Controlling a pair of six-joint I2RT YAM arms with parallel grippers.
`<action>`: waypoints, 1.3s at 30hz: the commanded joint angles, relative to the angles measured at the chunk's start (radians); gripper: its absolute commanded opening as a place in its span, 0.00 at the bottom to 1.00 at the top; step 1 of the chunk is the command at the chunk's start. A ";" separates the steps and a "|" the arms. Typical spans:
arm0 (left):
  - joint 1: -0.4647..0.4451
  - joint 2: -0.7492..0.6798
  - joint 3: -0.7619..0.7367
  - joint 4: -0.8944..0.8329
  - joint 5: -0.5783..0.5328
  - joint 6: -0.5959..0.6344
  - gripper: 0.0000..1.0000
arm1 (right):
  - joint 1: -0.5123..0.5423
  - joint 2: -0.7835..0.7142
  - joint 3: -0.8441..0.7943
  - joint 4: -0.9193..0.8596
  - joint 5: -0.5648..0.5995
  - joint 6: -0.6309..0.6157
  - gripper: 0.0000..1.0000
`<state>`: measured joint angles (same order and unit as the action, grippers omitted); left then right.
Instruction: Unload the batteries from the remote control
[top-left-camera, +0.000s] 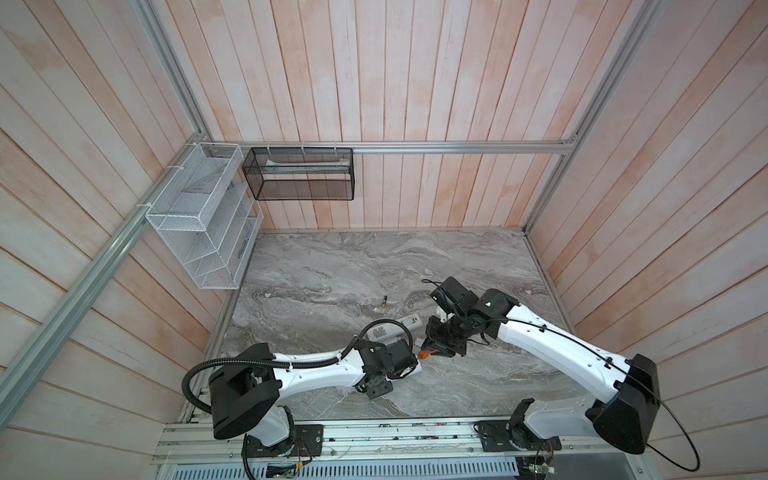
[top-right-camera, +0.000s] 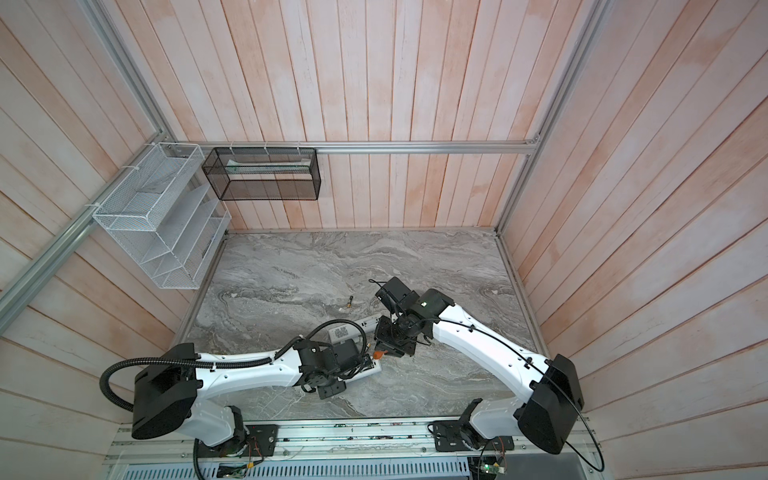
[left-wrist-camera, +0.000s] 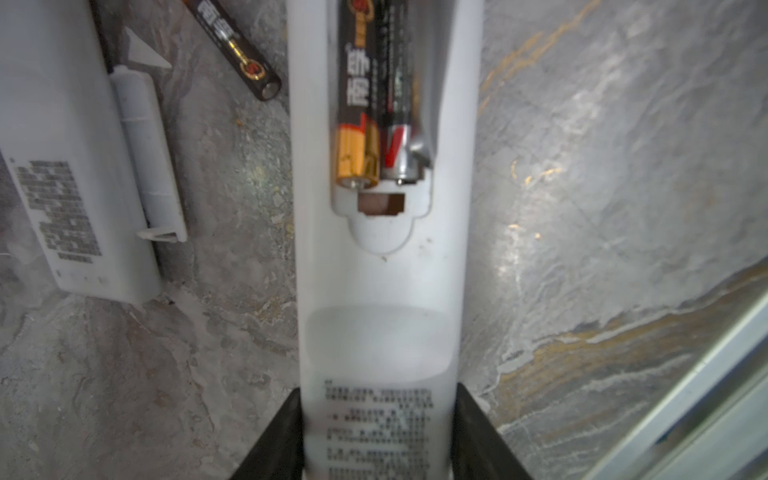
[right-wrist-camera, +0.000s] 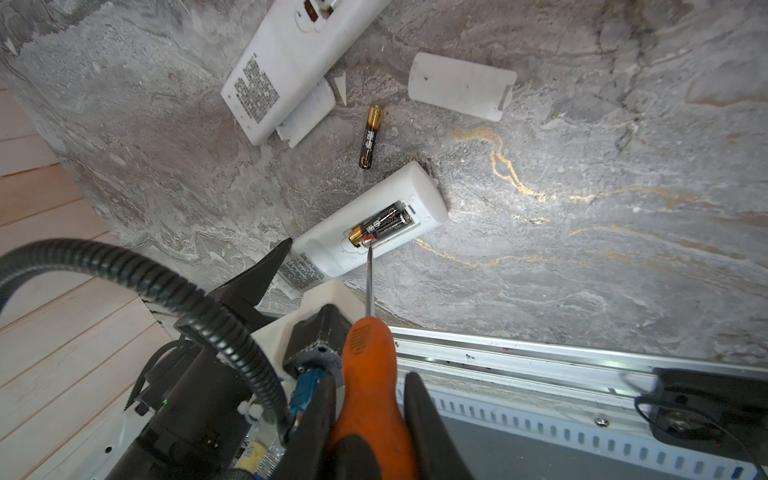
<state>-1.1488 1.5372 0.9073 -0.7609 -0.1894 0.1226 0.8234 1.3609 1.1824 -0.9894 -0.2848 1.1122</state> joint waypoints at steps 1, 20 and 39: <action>-0.008 -0.018 0.081 0.167 -0.054 -0.043 0.12 | 0.039 0.070 -0.007 -0.097 0.064 0.026 0.08; -0.015 0.020 0.140 0.118 -0.041 -0.131 0.12 | 0.068 -0.009 -0.092 -0.053 0.136 0.150 0.06; -0.004 0.030 0.146 0.137 0.122 -0.162 0.13 | 0.102 -0.386 -0.408 0.199 0.165 0.384 0.05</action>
<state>-1.1522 1.5906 0.9882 -0.7765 -0.1360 -0.0414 0.9047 0.9894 0.8524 -0.7864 -0.1150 1.4239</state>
